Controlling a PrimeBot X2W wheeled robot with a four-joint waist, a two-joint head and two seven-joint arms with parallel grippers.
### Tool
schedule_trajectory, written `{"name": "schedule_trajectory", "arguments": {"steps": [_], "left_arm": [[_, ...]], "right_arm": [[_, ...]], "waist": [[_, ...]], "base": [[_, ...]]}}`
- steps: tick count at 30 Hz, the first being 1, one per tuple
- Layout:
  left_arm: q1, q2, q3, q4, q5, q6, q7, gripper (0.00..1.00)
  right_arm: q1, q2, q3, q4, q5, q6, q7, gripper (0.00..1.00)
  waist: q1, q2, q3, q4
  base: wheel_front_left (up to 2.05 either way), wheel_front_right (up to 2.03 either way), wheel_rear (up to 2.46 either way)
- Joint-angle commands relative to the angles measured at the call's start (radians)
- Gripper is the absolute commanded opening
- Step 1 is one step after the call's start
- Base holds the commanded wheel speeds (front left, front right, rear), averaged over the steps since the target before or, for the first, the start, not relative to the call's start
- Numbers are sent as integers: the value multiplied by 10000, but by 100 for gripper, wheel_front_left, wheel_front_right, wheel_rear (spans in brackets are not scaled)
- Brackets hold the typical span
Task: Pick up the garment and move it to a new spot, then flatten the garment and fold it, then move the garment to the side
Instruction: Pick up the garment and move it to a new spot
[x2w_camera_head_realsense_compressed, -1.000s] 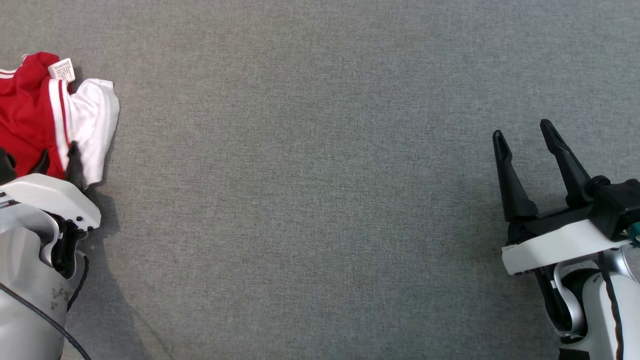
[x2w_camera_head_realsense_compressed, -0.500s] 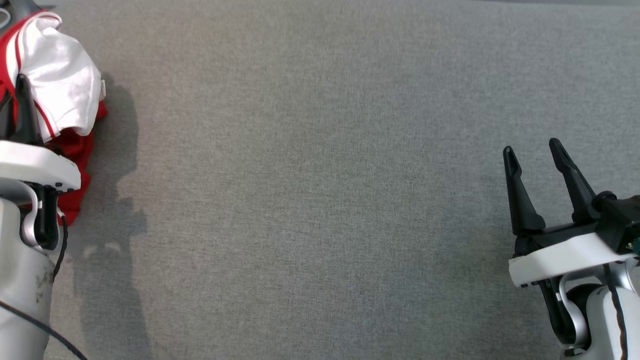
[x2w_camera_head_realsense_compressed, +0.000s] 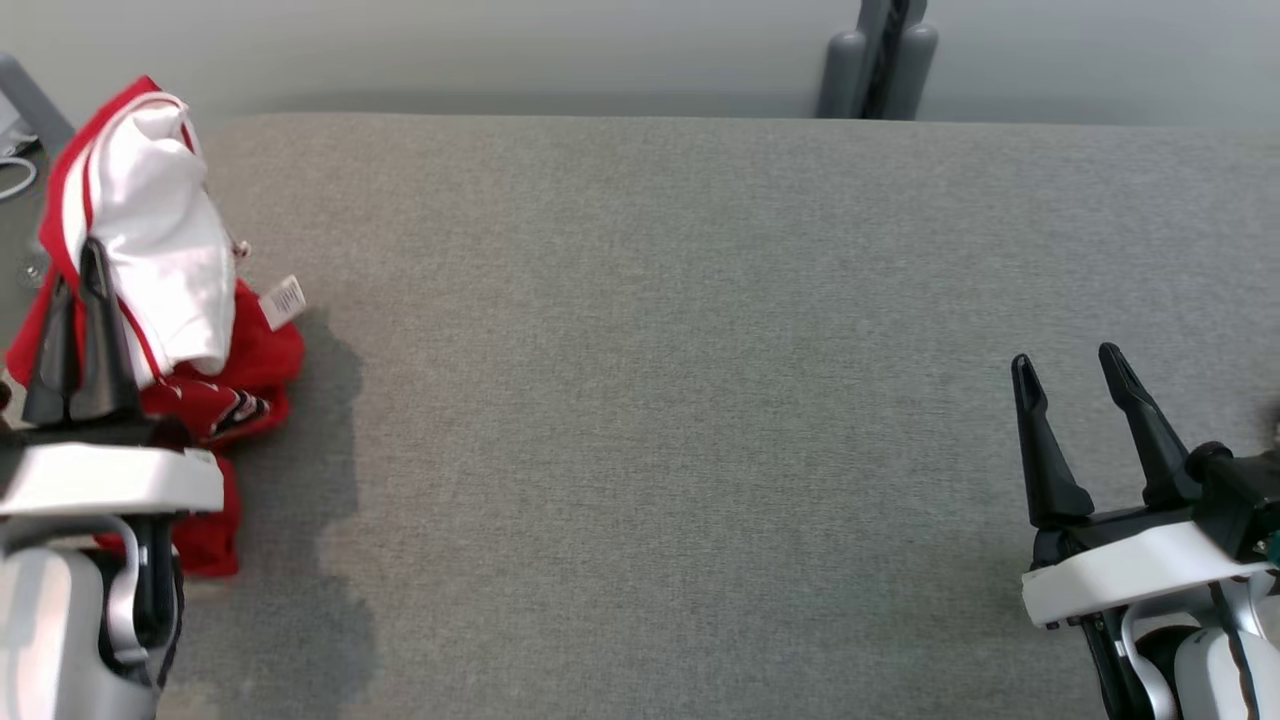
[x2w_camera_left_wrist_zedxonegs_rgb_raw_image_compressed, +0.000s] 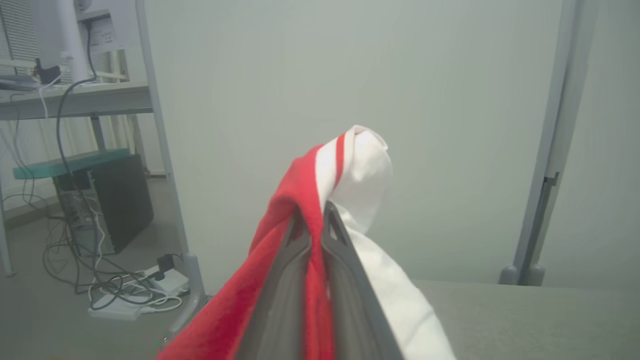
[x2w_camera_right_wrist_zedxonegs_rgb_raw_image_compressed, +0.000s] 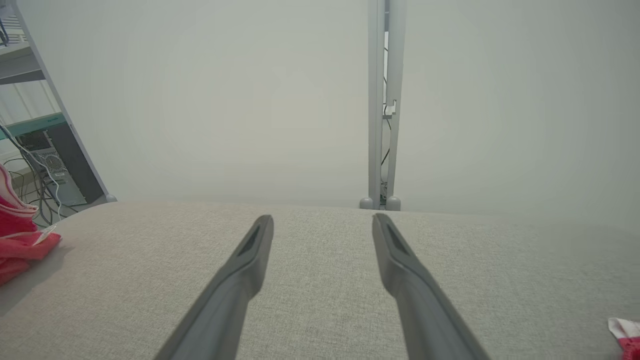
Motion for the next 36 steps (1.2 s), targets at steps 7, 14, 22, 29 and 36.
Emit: {"name": "schedule_trajectory", "arguments": {"steps": [7,14,22,29,36], "left_arm": [[1674,223,8,-2583,320,690,948,0],[1978,118,-575,-3515,573,734,1450,0],[1462,-287,-1907,-3268,784,207,1767,0],[-229,-1370,-4162,-2081,1127,-1057,1872,0],[-1226,-2052,-5292,-863,1178,-1778,1901,0]], "right_arm": [[311,-22,-100,-137,234,-3,-105,100],[177,-22,-5,-229,218,-3,-193,100],[5,-21,213,-419,242,-3,-220,100],[-42,-19,28,-440,520,-3,-396,100],[-131,-15,105,-190,895,-3,-751,100]], "waist": [[0,0,-277,-537],[0,0,-238,-1172],[0,0,22,-2367],[0,0,918,-3579],[0,0,1615,-4450]], "base": [[0,0,0],[0,0,0],[0,0,0],[0,0,0],[0,0,0]]}}
